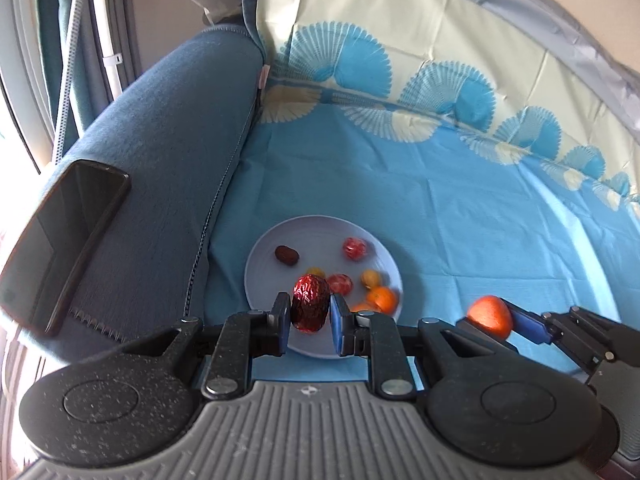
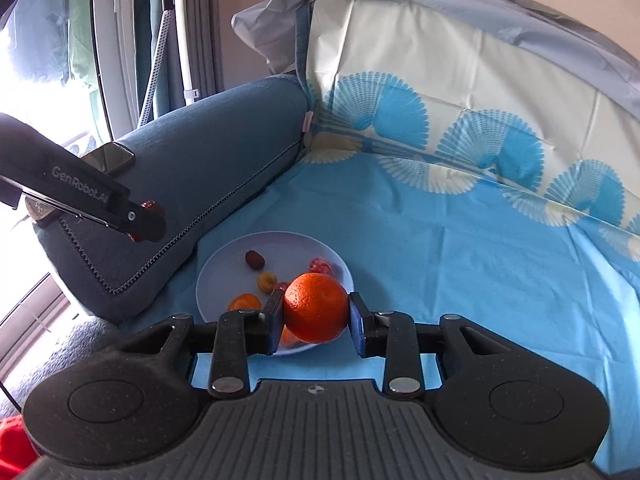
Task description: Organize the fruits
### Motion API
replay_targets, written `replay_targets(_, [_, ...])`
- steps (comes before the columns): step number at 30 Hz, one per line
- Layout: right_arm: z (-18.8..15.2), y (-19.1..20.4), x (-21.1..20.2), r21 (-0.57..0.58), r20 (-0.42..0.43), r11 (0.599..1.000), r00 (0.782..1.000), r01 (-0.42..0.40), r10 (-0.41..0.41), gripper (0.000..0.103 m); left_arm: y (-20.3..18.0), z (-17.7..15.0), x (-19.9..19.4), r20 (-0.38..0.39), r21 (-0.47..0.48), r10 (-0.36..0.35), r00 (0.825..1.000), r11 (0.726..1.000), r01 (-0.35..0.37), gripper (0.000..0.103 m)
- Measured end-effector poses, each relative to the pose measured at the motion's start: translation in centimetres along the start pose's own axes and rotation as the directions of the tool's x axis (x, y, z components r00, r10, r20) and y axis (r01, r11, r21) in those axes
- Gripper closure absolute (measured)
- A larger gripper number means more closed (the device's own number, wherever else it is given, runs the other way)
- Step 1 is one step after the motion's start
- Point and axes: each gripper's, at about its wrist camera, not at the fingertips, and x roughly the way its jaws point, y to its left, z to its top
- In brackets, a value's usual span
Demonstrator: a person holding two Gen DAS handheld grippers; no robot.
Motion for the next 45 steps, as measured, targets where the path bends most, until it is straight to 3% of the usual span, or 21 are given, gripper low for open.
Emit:
replay_targets(10, [1.5,-0.6,9.8,-0.001,-0.102,1.000,0.995,-0.021,0.020,0.068,1.5,2.1,9.2,-0.129,0.002,0.035,0.991,0.999,-0.035,0.080])
replay_targets(21, [1.0,-1.0,16.1,-0.020,-0.169,0.999,0.985,-0.038,0.034,0.068,1.5,2.9,14.2,-0.142,0.044,0.077,0.987,0.996,-0.072,0.080])
replay_targets(22, [1.0,-1.0,16.5,-0.023,-0.174,0.999,0.984,-0.044,0.039,0.068,1.5,3.0,14.4,-0.134,0.045,0.079,0.988,0.996,-0.074,0.076])
replay_targets(23, [1.1,-1.1,16.9,-0.022,-0.183,0.998,0.982,-0.058,0.053,0.067,1.5,3.0,14.5,-0.132,0.047,0.079,0.988,0.996,-0.073,0.066])
replay_targets(24, [1.1,-1.2,17.3,-0.018,-0.192,0.997,0.979,-0.073,0.068,0.064,1.6,3.1,14.4,-0.130,0.046,0.079,0.988,0.996,-0.074,0.034])
replay_targets(25, [1.2,-1.2,17.5,-0.020,-0.202,0.996,0.976,-0.084,0.078,0.045,1.6,3.1,14.2,-0.119,0.037,0.083,0.989,0.996,-0.079,0.004])
replay_targets(26, [1.2,-1.2,17.4,-0.027,-0.206,0.996,0.976,-0.082,0.075,0.023,1.6,3.1,13.8,-0.098,0.024,0.095,0.991,0.995,-0.093,0.001])
replay_targets(28, [1.1,-1.1,16.5,-0.041,-0.186,0.997,0.981,-0.060,0.051,0.016,1.5,2.9,12.6,-0.062,0.017,0.098,0.993,0.995,-0.097,0.000])
replay_targets(37, [-0.9,-0.9,8.9,-0.018,-0.196,1.000,0.981,-0.001,-0.003,0.007,-0.3,-0.1,7.8,-0.158,0.028,0.113,0.981,0.994,-0.110,0.000])
replay_targets(45, [-1.7,0.0,2.3,-0.014,-0.126,0.998,0.990,0.069,-0.070,0.004,-2.5,-4.1,2.7,-0.113,0.073,0.174,0.978,0.983,-0.167,0.000])
